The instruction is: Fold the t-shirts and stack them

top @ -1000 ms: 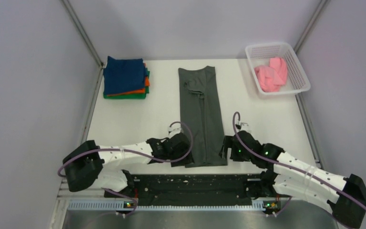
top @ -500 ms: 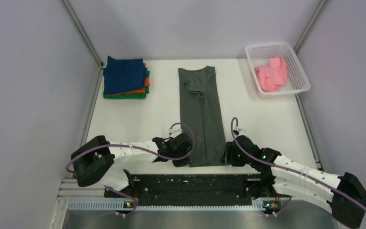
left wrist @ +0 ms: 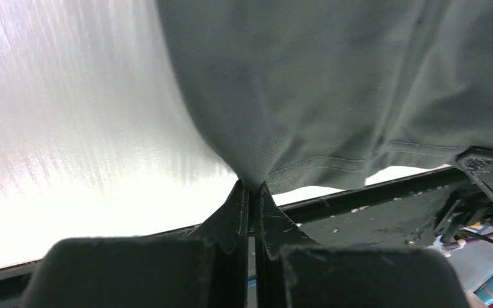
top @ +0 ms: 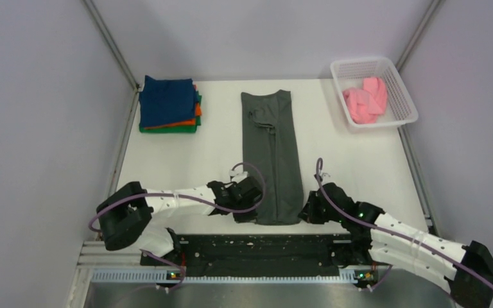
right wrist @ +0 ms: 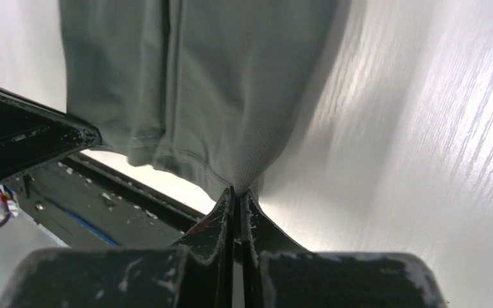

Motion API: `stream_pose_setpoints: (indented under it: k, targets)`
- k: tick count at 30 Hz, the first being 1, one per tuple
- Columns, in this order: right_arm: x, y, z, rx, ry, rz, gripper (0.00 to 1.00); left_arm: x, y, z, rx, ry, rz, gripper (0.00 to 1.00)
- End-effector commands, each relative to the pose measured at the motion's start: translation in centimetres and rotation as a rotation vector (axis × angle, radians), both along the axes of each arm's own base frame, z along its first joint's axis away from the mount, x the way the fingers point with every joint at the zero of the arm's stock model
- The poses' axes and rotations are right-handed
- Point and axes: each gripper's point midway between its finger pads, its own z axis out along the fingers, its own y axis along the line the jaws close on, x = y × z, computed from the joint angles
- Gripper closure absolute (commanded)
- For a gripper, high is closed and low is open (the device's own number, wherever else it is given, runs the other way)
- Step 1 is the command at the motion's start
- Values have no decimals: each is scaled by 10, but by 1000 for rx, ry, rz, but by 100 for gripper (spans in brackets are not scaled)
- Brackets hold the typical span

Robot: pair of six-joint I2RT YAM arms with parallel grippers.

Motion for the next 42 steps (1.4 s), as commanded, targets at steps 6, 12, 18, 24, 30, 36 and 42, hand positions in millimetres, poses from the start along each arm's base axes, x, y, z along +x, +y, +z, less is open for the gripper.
stream_pose_setpoints:
  k: [6, 12, 18, 24, 30, 36, 42]
  targets:
    - [74, 21, 86, 14, -254, -85, 100, 80, -17, 67, -73, -217, 8, 100]
    - [135, 23, 112, 22, -327, -161, 100, 141, -7, 87, -36, -264, 1, 100]
    - [189, 19, 132, -6, -386, -230, 100, 203, -11, 112, -43, -323, -6, 100]
    - [229, 16, 139, -12, -412, -272, 100, 242, -10, 106, -52, -280, -16, 100]
    - [266, 14, 127, -11, -381, -273, 100, 275, 2, 98, -49, -273, 7, 100]
    - [293, 20, 119, 23, -372, -262, 100, 302, 4, 92, -102, -261, 12, 100]
    - [315, 23, 100, 35, -339, -246, 100, 319, 9, 82, -104, -251, 32, 100]
